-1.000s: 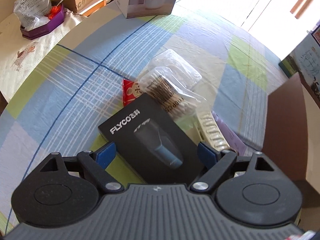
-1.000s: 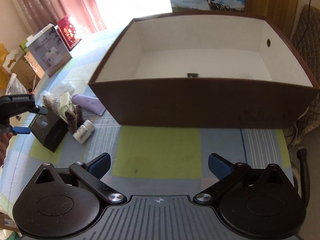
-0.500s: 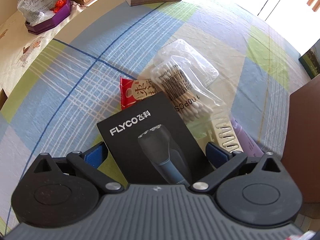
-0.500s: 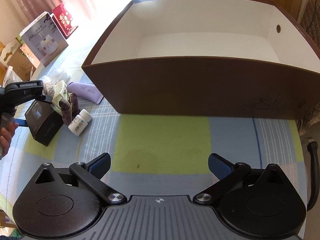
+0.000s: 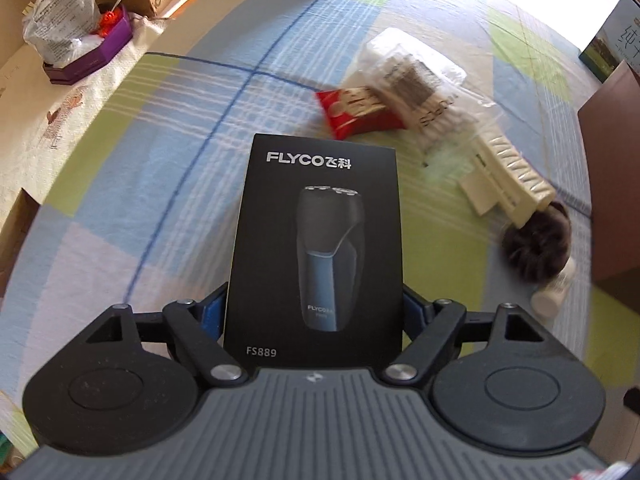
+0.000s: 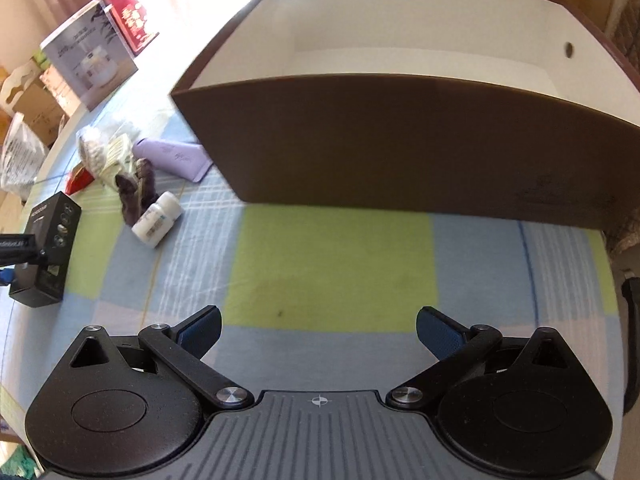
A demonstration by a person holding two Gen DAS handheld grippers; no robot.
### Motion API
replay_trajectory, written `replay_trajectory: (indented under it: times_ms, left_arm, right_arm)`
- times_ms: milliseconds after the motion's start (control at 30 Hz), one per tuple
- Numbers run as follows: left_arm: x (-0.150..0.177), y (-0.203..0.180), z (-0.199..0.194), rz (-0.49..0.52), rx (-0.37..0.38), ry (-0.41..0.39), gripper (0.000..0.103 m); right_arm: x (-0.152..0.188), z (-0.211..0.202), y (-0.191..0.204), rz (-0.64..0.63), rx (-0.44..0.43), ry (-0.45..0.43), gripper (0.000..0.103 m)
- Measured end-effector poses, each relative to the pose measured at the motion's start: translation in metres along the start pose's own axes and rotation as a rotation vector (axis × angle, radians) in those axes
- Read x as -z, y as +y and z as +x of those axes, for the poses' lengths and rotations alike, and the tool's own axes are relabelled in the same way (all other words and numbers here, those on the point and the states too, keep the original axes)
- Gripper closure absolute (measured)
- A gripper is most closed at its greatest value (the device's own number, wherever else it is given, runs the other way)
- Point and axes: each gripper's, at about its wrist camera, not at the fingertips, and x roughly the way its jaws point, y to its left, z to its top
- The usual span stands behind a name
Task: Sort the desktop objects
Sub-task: 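Move the left tool to the black FLYCO box and grasp it, then grasp the white pill bottle with the right tool while the left tool holds the FLYCO box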
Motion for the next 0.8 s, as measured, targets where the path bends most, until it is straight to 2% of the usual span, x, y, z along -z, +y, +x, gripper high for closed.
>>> replay_trajectory:
  times_ms: [200, 467, 633, 667, 733, 767, 800]
  left_arm:
    - [0.008, 0.027, -0.010, 0.045, 0.009, -0.017, 0.024]
    - [-0.005, 0.027, -0.009, 0.136, 0.012, -0.061, 0.019]
    - [-0.015, 0.026, -0.002, 0.175, 0.005, -0.074, 0.026]
    - [-0.017, 0.028, -0.002, 0.180, 0.000, -0.077, 0.026]
    - [-0.019, 0.034, -0.002, 0.183, -0.014, -0.081, 0.026]
    - [-0.020, 0.038, -0.002, 0.182, -0.016, -0.081, 0.026]
    - [-0.021, 0.043, -0.002, 0.180, -0.015, -0.079, 0.026]
  right_arm:
    - [-0.001, 0.012, 0.032, -0.069, -0.039, -0.009, 0.002]
    - [-0.011, 0.031, 0.080, -0.154, -0.083, -0.076, 0.002]
    - [-0.020, 0.041, 0.103, -0.169, -0.069, -0.115, 0.003]
    - [-0.021, 0.043, 0.106, -0.168, -0.063, -0.125, 0.005]
    - [-0.023, 0.047, 0.110, -0.150, -0.061, -0.139, 0.022]
    - [-0.025, 0.049, 0.111, -0.131, -0.059, -0.143, 0.027]
    - [-0.026, 0.050, 0.111, -0.107, -0.052, -0.151, 0.036]
